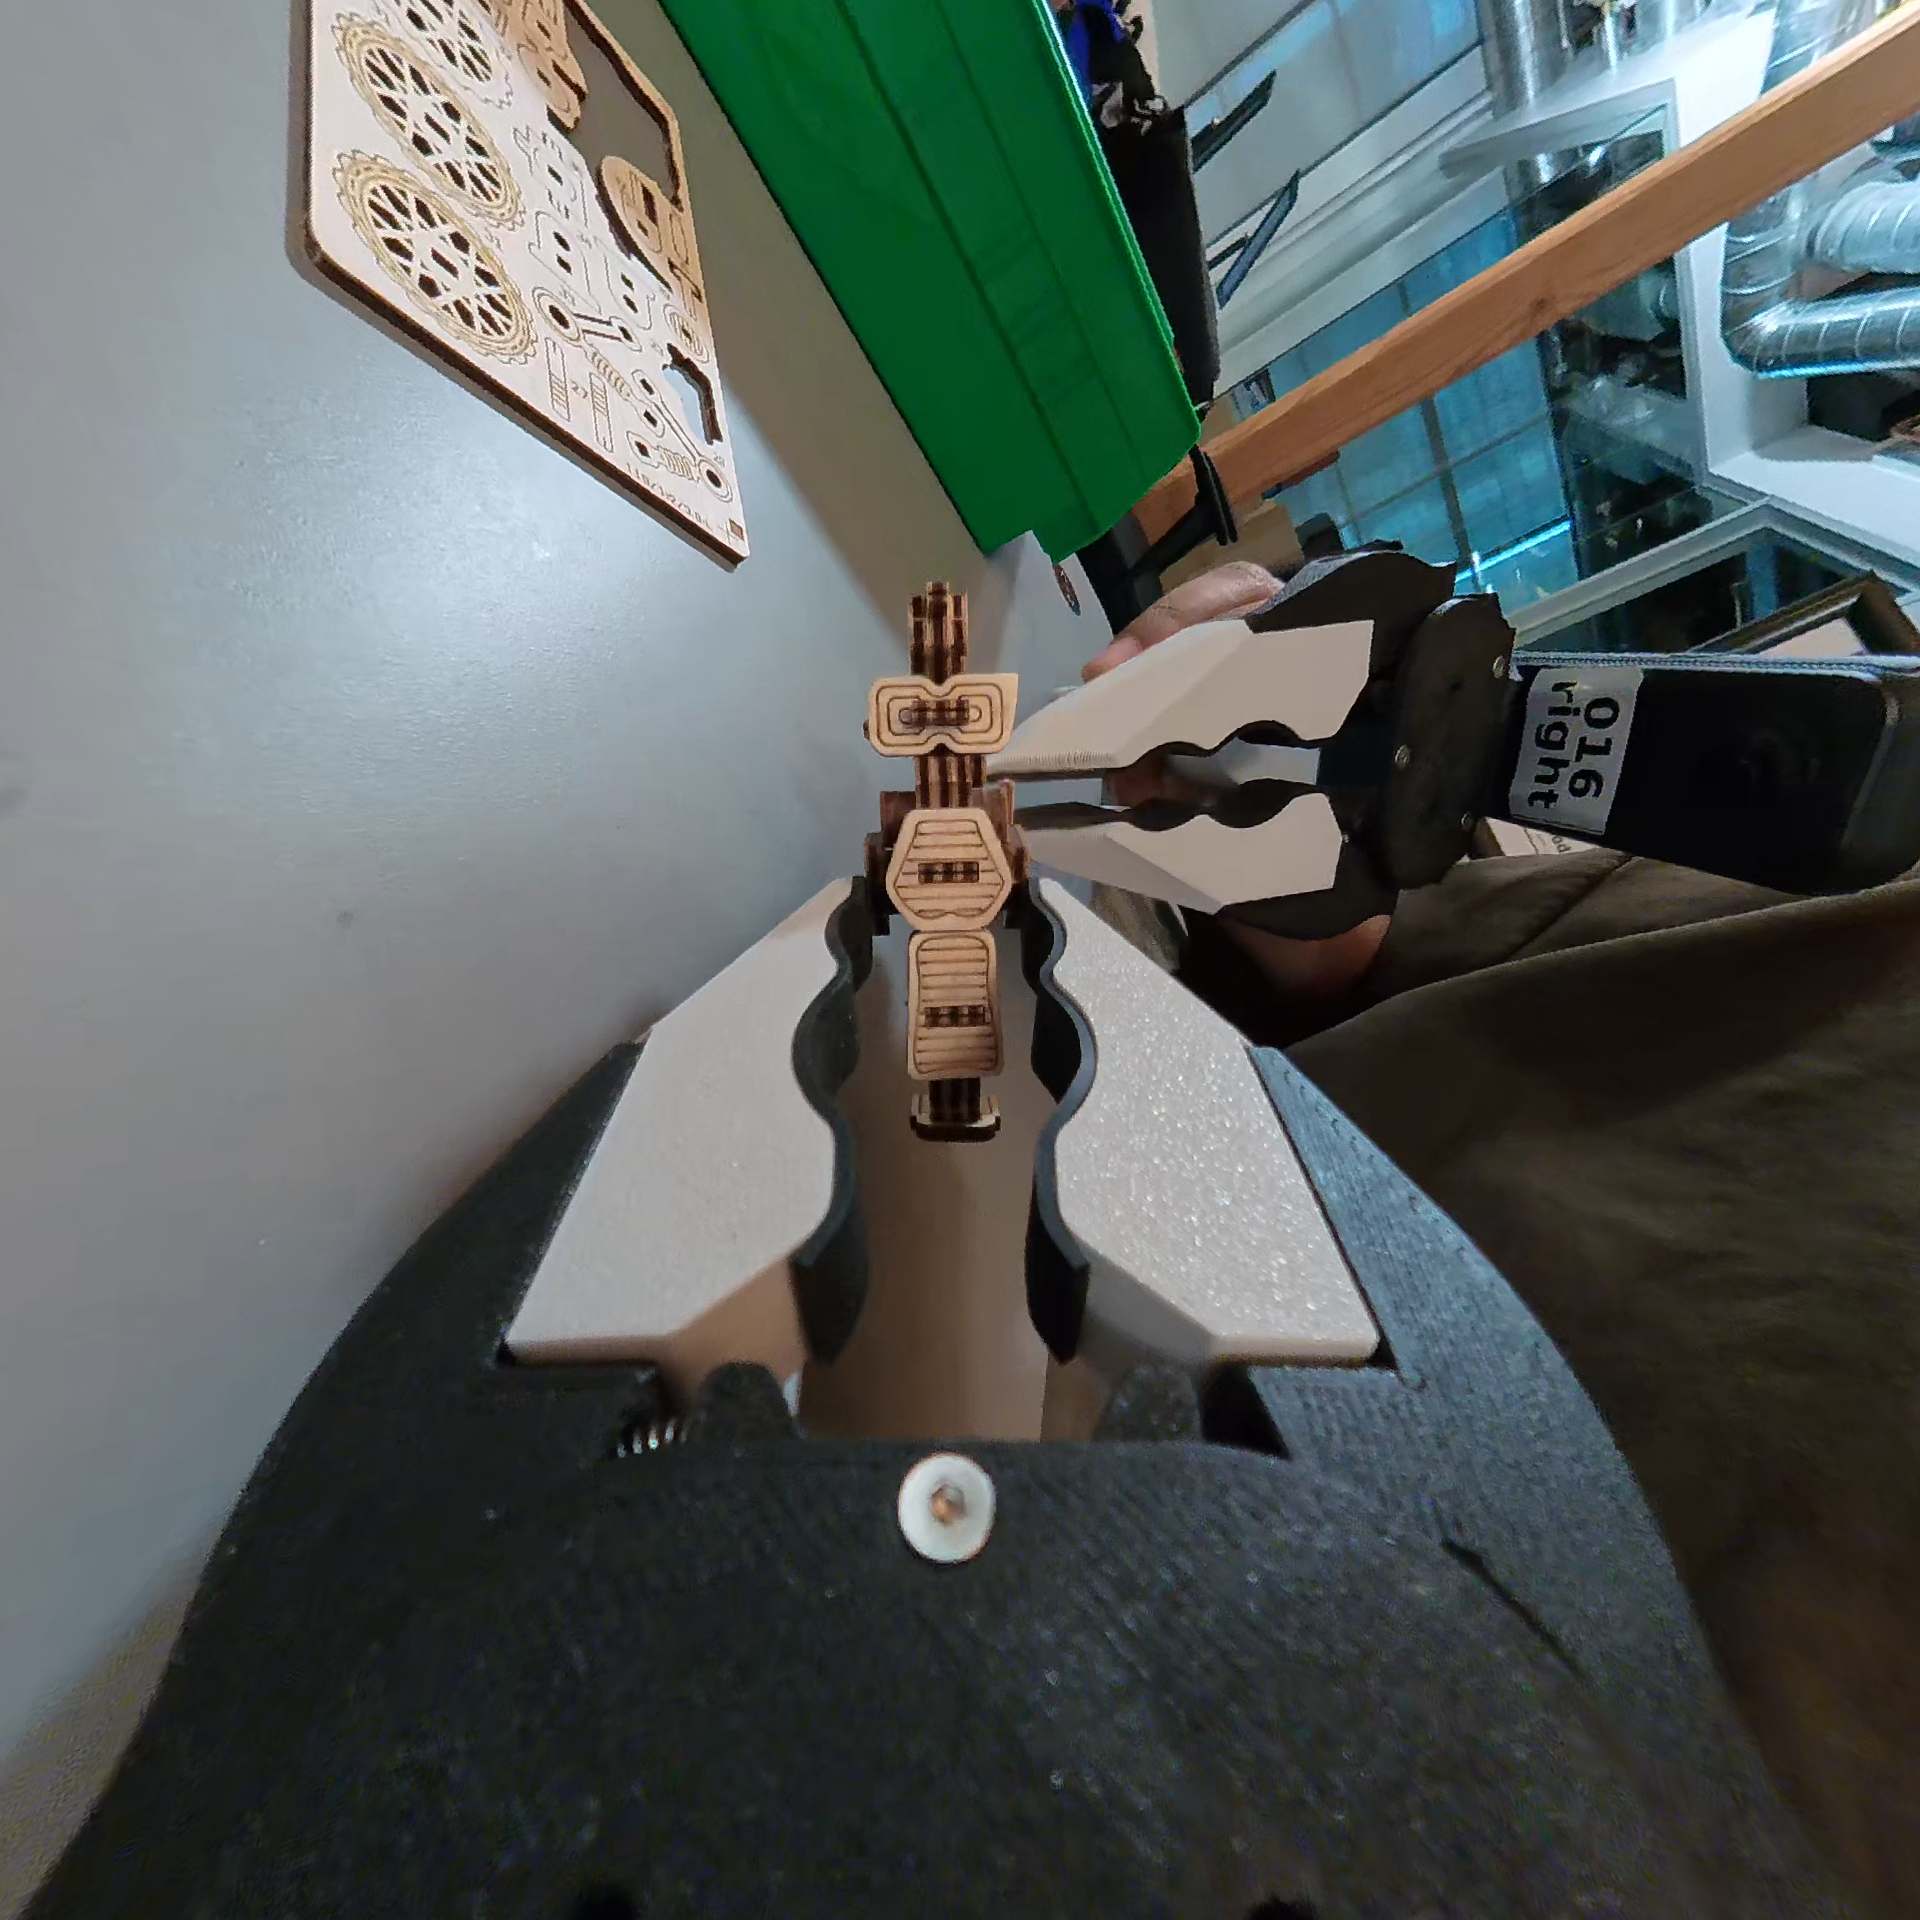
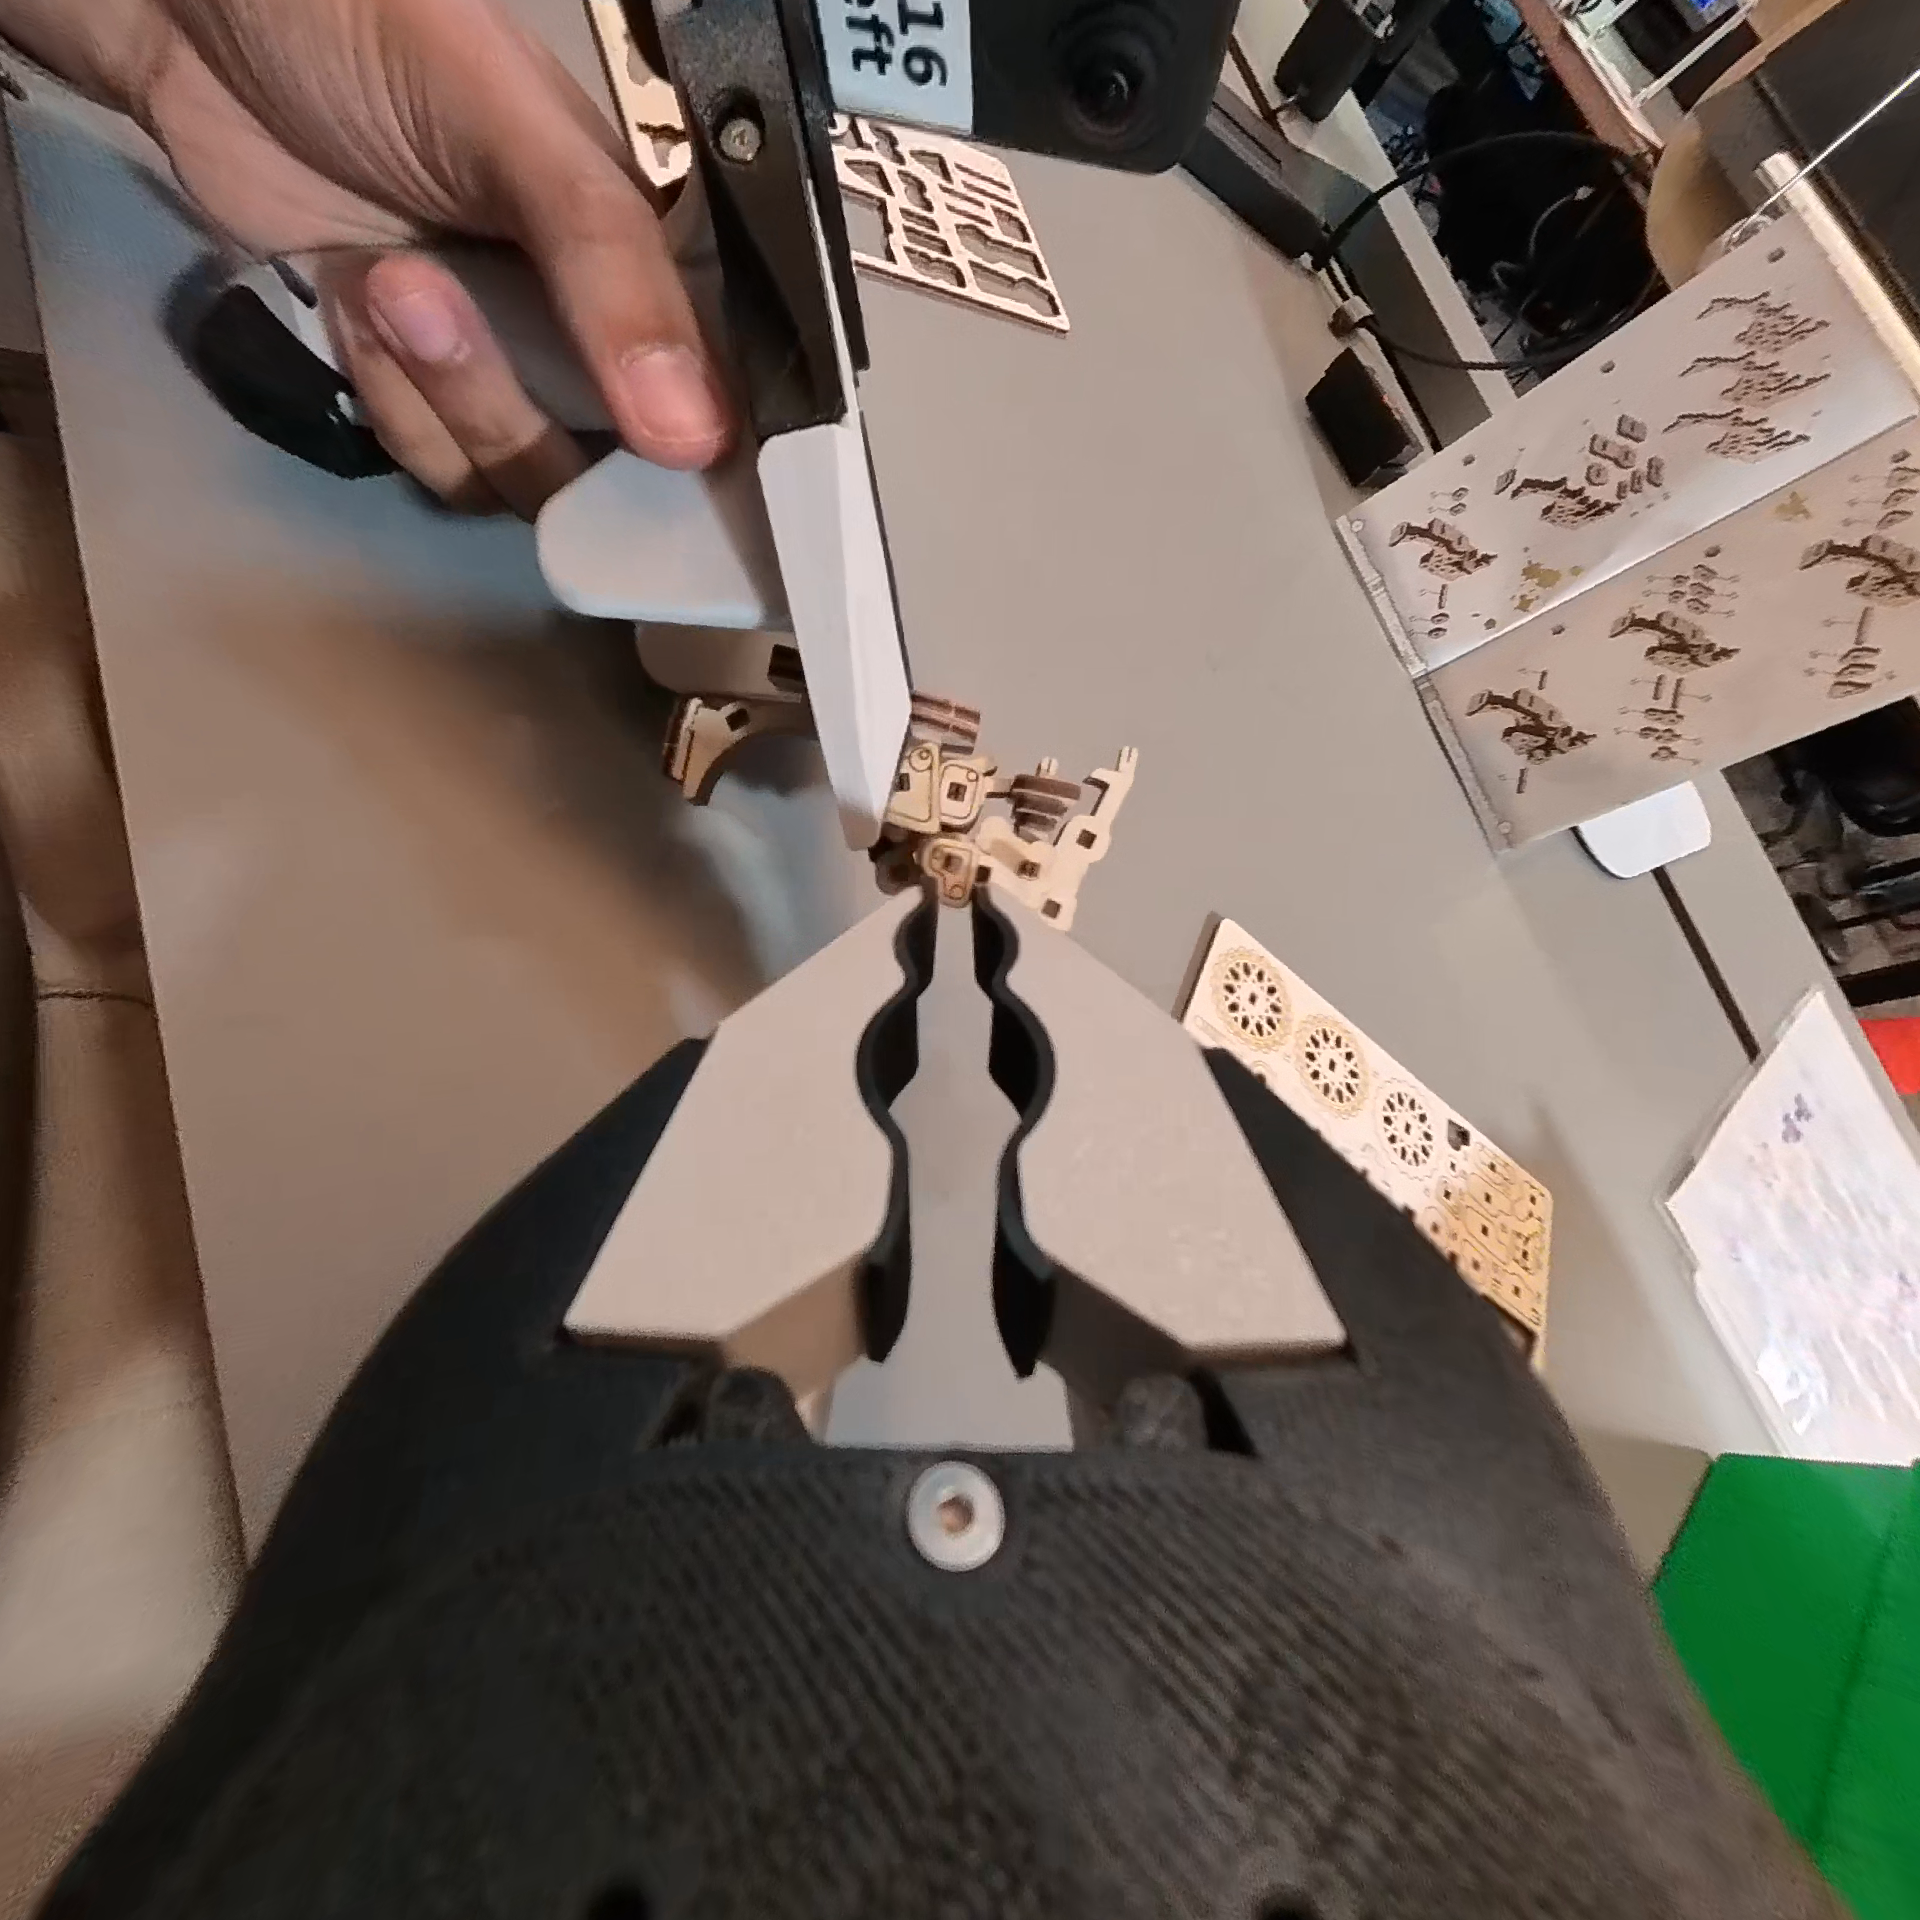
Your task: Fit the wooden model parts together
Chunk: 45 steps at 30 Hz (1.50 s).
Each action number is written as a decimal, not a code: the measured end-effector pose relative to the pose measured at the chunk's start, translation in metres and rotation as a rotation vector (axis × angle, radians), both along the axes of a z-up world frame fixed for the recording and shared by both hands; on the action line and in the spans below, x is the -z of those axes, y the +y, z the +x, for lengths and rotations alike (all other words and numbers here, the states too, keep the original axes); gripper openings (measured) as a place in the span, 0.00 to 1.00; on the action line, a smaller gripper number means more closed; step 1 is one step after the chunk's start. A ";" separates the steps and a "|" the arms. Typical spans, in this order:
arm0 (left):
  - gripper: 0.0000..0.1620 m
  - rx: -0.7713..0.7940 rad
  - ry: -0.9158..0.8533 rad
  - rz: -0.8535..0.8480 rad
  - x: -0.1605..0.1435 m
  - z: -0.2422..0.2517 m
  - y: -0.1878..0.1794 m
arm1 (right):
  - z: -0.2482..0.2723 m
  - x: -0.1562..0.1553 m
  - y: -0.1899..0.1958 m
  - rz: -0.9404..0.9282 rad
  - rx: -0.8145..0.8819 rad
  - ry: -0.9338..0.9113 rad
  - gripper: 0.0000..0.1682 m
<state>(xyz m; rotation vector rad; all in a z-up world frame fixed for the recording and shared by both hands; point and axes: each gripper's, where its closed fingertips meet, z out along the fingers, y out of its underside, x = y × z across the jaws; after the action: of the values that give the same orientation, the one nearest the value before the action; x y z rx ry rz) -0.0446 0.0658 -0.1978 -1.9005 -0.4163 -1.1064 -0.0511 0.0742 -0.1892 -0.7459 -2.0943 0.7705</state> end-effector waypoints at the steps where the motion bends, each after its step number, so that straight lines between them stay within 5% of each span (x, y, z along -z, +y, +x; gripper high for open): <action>1: 0.17 0.003 0.006 0.000 0.000 0.001 0.000 | 0.000 0.000 0.000 0.002 -0.006 0.002 0.03; 20: 0.17 0.065 0.157 -0.029 0.010 0.010 -0.004 | 0.009 0.009 -0.006 0.214 -0.135 0.061 0.03; 45: 0.17 0.040 0.291 -0.037 0.013 0.006 -0.003 | 0.008 0.010 -0.009 0.270 -0.132 0.081 0.03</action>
<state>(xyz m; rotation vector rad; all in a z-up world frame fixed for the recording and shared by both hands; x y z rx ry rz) -0.0386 0.0629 -0.2106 -2.0717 -0.2365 -0.8337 -0.0434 0.0656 -0.1991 -0.4269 -2.1343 0.5621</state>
